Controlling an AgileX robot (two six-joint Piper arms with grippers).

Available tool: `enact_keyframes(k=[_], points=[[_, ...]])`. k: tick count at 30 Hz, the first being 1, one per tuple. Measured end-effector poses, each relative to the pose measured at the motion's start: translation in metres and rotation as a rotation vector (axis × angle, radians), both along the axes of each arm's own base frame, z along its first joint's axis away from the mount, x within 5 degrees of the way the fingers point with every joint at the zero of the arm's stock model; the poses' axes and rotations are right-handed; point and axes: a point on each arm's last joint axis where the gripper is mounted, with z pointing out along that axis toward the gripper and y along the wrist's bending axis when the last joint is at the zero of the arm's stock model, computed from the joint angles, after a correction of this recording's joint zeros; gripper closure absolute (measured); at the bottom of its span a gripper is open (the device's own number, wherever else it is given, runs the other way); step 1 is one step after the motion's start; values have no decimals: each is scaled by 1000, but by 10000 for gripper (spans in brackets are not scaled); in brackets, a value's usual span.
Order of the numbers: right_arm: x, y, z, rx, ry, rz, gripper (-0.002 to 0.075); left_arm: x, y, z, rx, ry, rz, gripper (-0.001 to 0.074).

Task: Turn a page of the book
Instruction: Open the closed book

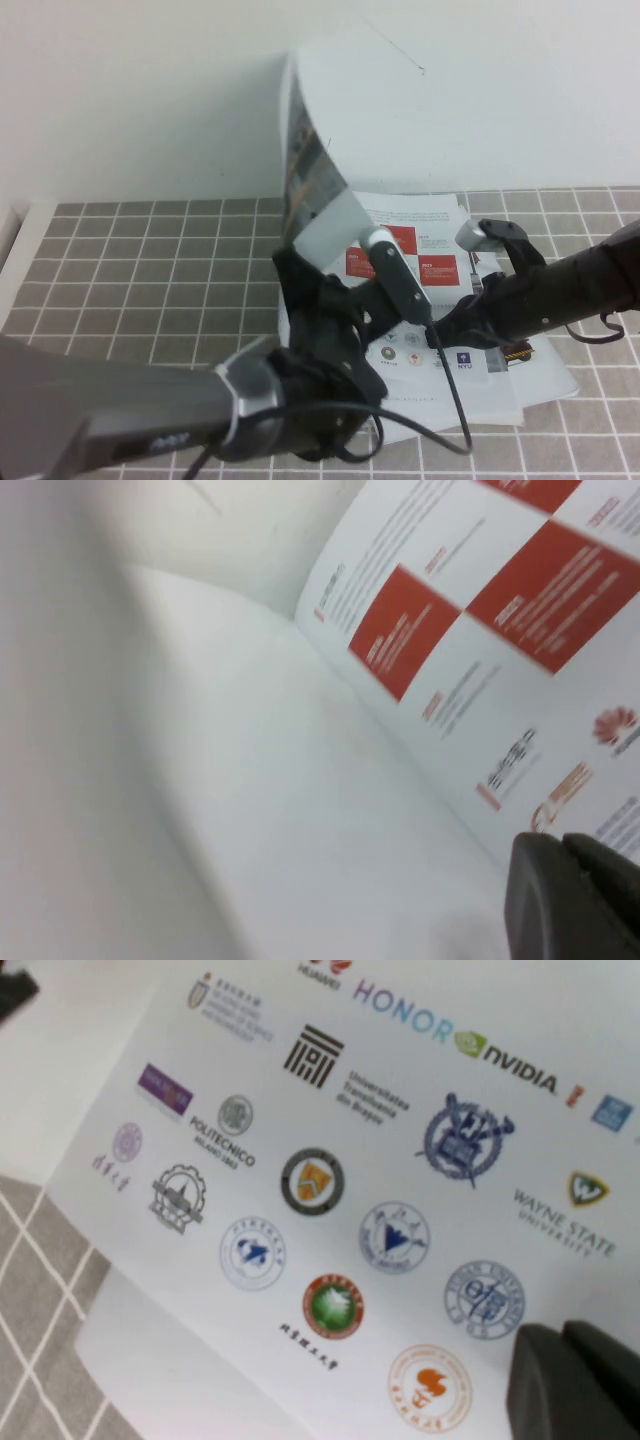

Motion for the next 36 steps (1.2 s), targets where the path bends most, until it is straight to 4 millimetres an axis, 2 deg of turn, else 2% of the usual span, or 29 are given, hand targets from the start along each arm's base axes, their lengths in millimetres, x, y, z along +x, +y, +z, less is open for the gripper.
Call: enact_keyframes(k=[7,11,15,21,26,31,36], points=[[0,0,0,-5,16,-8,725,35,52,12,-136,111,145,739],[0,0,0,-4,18,-9,725,55,85,2,-231,232,227,739],[0,0,0,-2,20,-7,725,66,108,-8,-332,326,289,739],[-1,0,1,4,12,11,725,67,112,-26,-310,416,285,739],[-4,0,12,-16,-48,56,726,65,108,-39,-318,482,265,739],[-4,-1,41,-17,-157,91,726,61,105,-44,-320,529,199,739],[5,3,68,7,-239,122,726,50,105,-46,-363,584,151,740]])
